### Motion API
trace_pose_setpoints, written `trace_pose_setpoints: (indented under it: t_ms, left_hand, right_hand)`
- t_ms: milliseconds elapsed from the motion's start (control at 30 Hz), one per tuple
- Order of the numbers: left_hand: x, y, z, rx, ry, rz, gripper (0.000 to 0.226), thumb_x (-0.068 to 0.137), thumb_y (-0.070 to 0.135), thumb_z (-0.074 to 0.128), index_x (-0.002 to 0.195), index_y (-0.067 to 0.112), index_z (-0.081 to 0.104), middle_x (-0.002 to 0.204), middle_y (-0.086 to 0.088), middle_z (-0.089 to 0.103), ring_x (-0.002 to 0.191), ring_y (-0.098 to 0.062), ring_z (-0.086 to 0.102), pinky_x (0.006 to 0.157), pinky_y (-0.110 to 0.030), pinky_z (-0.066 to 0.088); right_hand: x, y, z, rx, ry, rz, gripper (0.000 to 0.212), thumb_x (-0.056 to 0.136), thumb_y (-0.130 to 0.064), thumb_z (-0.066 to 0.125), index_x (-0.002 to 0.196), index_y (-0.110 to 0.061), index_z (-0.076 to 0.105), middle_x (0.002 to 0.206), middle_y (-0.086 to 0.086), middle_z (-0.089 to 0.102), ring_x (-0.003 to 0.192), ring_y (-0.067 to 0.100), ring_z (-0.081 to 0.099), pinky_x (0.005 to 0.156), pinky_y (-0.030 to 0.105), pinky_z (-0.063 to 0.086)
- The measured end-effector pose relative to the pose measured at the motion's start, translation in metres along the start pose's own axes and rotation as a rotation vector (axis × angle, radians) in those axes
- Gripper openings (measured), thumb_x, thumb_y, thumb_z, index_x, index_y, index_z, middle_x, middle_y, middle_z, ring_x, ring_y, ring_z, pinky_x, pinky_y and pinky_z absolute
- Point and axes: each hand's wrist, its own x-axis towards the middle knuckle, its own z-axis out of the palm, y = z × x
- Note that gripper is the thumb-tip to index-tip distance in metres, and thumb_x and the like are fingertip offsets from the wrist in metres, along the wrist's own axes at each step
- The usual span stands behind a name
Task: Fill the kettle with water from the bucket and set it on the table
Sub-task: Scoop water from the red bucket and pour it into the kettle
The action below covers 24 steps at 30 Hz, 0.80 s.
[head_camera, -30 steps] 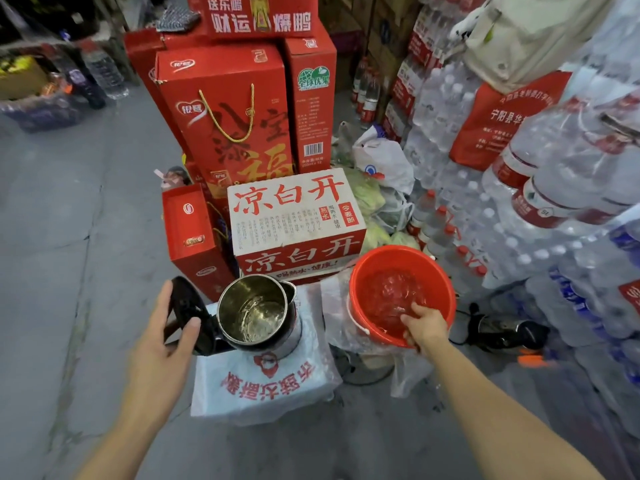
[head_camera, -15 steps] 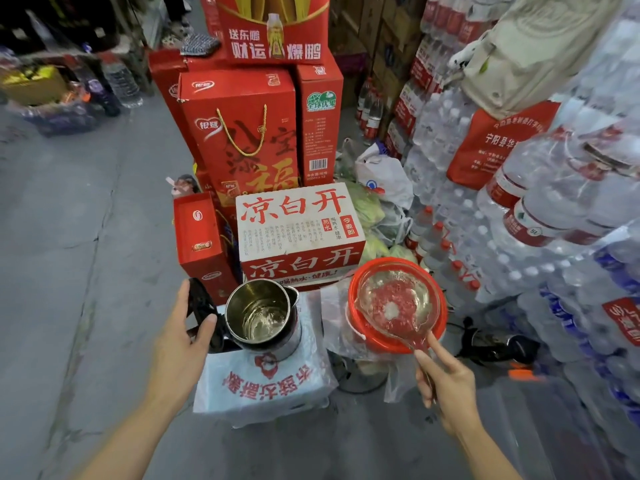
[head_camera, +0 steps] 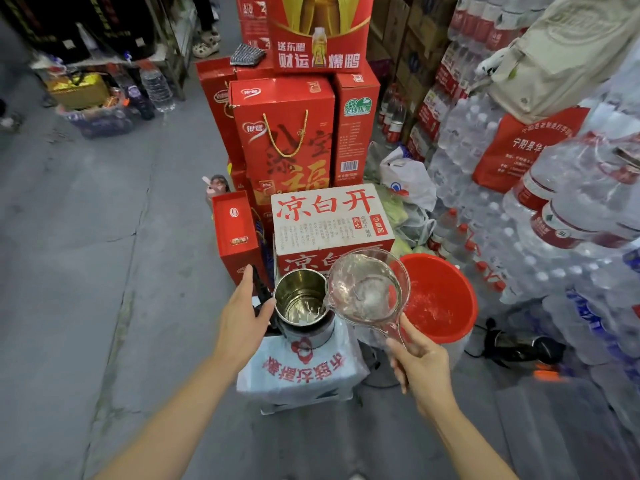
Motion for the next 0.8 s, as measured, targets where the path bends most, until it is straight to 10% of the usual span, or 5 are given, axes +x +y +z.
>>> trace_pose_setpoints:
  t_ms: [300, 433, 533, 800]
  left_hand:
    - [0.005, -0.012, -0.003, 0.054, -0.018, 0.054, 0.08, 0.093, 0.034, 0.06, 0.155, 0.025, 0.009, 0.156, -0.001, 0.036, 0.131, -0.023, 0.05, 0.1, -0.041, 0.045]
    - [0.005, -0.016, -0.003, 0.02, -0.021, 0.094, 0.08, 0.093, 0.033, 0.06, 0.155, 0.026, 0.01, 0.158, 0.003, 0.031, 0.139, -0.021, 0.041, 0.104, -0.038, 0.041]
    - [0.005, -0.017, -0.002, 0.027, -0.025, 0.091, 0.081, 0.093, 0.036, 0.059, 0.155, 0.026, 0.008, 0.159, 0.004, 0.029, 0.14, -0.02, 0.04, 0.105, -0.039, 0.042]
    - [0.006, -0.018, -0.006, 0.051, -0.039, 0.106, 0.083, 0.092, 0.039, 0.06, 0.155, 0.027, 0.009, 0.159, 0.006, 0.03, 0.137, -0.018, 0.044, 0.103, -0.037, 0.043]
  right_hand:
    - [0.017, 0.004, 0.041, -0.314, 0.108, -0.139, 0.069, 0.089, -0.024, 0.073, 0.109, -0.084, 0.045, 0.081, -0.019, 0.06, 0.074, 0.005, 0.045, 0.074, 0.032, 0.045]
    - [0.019, -0.002, 0.048, -0.411, 0.149, -0.212, 0.062, 0.09, -0.024, 0.072, 0.132, -0.061, 0.047, 0.123, -0.009, 0.073, 0.1, 0.007, 0.056, 0.097, 0.033, 0.05]
    - [0.02, -0.008, 0.052, -0.478, 0.182, -0.263, 0.055, 0.092, -0.022, 0.071, 0.144, -0.034, 0.053, 0.125, 0.001, 0.073, 0.11, 0.014, 0.065, 0.096, 0.03, 0.048]
    - [0.019, -0.01, 0.056, -0.703, 0.23, -0.357, 0.059, 0.091, -0.024, 0.071, 0.146, -0.035, 0.053, 0.091, 0.009, 0.078, 0.082, 0.027, 0.07, 0.069, 0.038, 0.055]
